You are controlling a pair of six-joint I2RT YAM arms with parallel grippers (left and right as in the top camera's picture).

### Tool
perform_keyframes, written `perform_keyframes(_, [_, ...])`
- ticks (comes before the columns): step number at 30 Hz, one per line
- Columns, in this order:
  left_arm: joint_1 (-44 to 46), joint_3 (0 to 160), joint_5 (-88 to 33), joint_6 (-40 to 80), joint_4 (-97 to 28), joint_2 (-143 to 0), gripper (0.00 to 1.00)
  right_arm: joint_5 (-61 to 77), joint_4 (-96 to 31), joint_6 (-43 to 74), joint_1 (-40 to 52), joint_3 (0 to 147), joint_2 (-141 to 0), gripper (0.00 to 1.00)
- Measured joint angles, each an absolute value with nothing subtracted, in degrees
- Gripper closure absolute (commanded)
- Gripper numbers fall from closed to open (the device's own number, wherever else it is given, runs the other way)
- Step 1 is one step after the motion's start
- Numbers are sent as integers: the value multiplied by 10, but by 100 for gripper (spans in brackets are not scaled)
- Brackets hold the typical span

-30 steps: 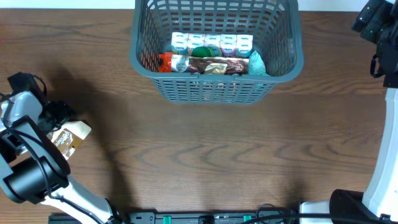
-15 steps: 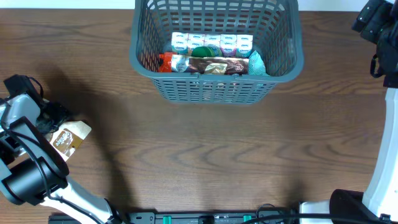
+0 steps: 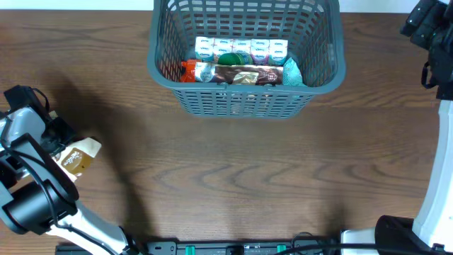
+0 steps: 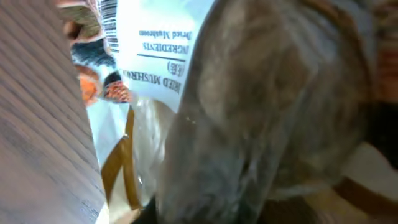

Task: Pack container
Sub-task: 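Grasp the dried-mushroom bag with the left gripper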

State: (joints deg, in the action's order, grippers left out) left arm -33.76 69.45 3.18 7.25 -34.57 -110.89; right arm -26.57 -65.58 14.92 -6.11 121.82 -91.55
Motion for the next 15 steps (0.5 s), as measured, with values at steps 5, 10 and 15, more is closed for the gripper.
perform_keyframes(5, [-338,695,29,61,-346,-1108,94,-266,-656,149,-61,1218,-915,1])
perform_keyframes(10, [-338,695,29,61,-348,-1107,94,-266,-656,149,-61,1218,-915,1])
perform_keyframes(15, [-339,695,-4,71,-373,-1087,94,-266,-656,149,-61,1218,-915,1])
